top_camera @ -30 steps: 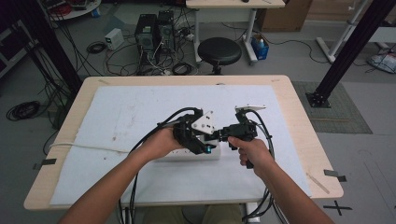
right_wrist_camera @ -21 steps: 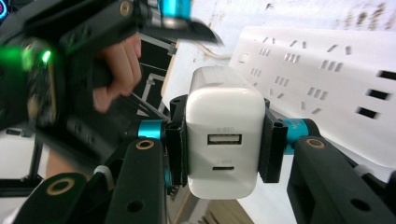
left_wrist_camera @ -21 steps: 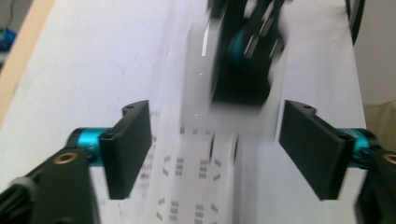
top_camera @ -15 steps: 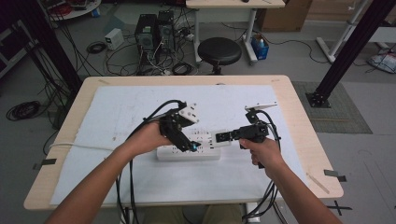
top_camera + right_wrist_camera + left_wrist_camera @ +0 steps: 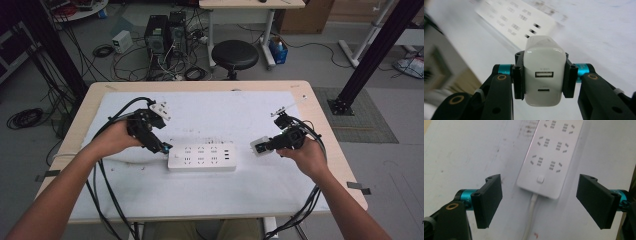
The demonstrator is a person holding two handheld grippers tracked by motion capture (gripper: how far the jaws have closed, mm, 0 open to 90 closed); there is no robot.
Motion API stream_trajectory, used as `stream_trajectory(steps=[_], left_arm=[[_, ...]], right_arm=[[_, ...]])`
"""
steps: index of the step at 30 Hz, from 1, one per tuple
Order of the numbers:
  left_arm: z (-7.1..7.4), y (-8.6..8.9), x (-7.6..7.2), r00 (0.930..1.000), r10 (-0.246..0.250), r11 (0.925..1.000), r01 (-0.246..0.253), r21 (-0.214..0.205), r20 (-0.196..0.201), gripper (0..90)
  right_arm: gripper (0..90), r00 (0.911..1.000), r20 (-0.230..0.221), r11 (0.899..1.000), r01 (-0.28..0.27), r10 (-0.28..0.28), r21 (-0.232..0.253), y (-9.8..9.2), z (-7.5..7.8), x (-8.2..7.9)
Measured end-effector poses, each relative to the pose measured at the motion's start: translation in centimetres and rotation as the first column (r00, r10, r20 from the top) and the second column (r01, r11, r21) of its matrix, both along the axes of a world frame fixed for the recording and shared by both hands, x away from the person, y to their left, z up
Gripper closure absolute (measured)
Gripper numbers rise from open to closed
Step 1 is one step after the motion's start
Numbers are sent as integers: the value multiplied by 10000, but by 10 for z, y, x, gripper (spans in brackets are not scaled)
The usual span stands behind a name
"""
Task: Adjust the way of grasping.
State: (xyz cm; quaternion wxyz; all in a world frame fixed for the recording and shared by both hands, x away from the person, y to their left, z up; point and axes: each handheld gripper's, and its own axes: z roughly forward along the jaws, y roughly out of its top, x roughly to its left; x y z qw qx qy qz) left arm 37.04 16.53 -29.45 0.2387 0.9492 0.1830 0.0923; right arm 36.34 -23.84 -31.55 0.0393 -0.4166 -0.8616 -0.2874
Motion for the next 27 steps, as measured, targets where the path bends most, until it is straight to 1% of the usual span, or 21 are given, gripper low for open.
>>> stream_trajectory(steps=[1, 2, 3, 4, 6, 8, 9, 10, 11, 12, 13, 14, 15, 18, 20, 21, 22, 23, 24, 26, 27], left_arm=[[2, 5, 1, 10000, -85, 9996, 84, 276, 40, 208], [1, 9, 1, 10000, 65, 9997, -66, 225, 42, 208], [2, 14, 3, 9999, 3, 9986, -9, 530, 103, 208], [3, 18, 4, 9998, 78, 9949, -93, 1008, 156, 209], [2, 24, 6, 9991, 391, 9867, -408, 1574, 136, 209], [1, 30, 8, 9969, 777, 9782, -744, 1940, -93, 208], [1, 33, 8, 9953, 960, 9755, -915, 2000, -129, 209], [1, 36, 8, 9940, 1078, 9716, -1012, 2138, -196, 208], [-1, 39, 7, 9923, 1208, 9716, -1128, 2082, -260, 209], [-1, 43, 6, 9920, 1230, 9716, -1143, 2072, -298, 208], [-2, 47, 6, 9909, 1304, 9725, -1211, 1989, -338, 208], [-2, 50, 5, 9894, 1379, 9728, -1265, 1941, -464, 208], [-2, 54, 5, 9883, 1449, 9723, -1333, 1919, -480, 208], [-1, 63, 5, 9834, 1750, 9678, -1627, 1920, -489, 209], [-1, 67, 5, 9808, 1918, 9634, -1813, 1974, -355, 208], [0, 68, 5, 9816, 1888, 9623, -1788, 2049, -300, 208], [1, 69, 4, 9818, 1885, 9630, -1801, 2006, -232, 208], [2, 70, 3, 9844, 1758, 9644, -1696, 2027, -125, 209], [3, 71, 3, 9857, 1683, 9646, -1644, 2063, -11, 209], [3, 72, 1, 9874, 1577, 9620, -1568, 2233, 140, 208], [2, 71, 1, 9868, 1600, 9596, -1618, 2300, 268, 208]], right_arm=[[620, 9999, 155, 9991, -54, 61, -429, -1, 3, -1], [620, 9994, 304, 9966, -151, 177, -807, -2, 5, -1], [620, 9990, 366, 9923, -218, 265, -1221, -2, 7, -2], [620, 9984, 451, 9865, -270, 347, -1615, -2, 9, -2], [620, 9971, 538, 9743, -415, 547, -2214, -3, 10, -2], [619, 9962, 463, 9640, -597, 741, -2592, -4, 11, -2], [619, 9957, 320, 9612, -750, 865, -2656, -4, 11, -2], [619, 9950, 273, 9575, -852, 964, -2757, -4, 12, -2], [619, 9935, 213, 9536, -1013, 1118, -2835, -5, 13, -2], [619, 9915, 209, 9492, -1170, 1287, -2923, -7, 14, -2], [619, 9916, 190, 9470, -1164, 1279, -2993, -8, 15, -2], [619, 9915, 203, 9447, -1164, 1288, -3067, -10, 17, -1], [619, 9906, 227, 9406, -1207, 1348, -3174, -12, 18, -1], [618, 9889, 258, 9312, -1292, 1467, -3408, -16, 24, 0], [618, 9878, 280, 9243, -1332, 1532, -3577, -18, 28, 0], [618, 9863, 318, 9170, -1385, 1620, -3740, -19, 30, 0], [618, 9846, 337, 9129, -1459, 1714, -3813, -19, 32, 0], [618, 9836, 309, 9109, -1524, 1775, -3834, -20, 33, 0], [618, 9848, 290, 9115, -1472, 1712, -3841, -20, 35, 0], [618, 9829, 280, 9081, -1570, 1819, -3883, -20, 36, 0], [618, 9823, 316, 9083, -1585, 1848, -3871, -20, 36, 0]])
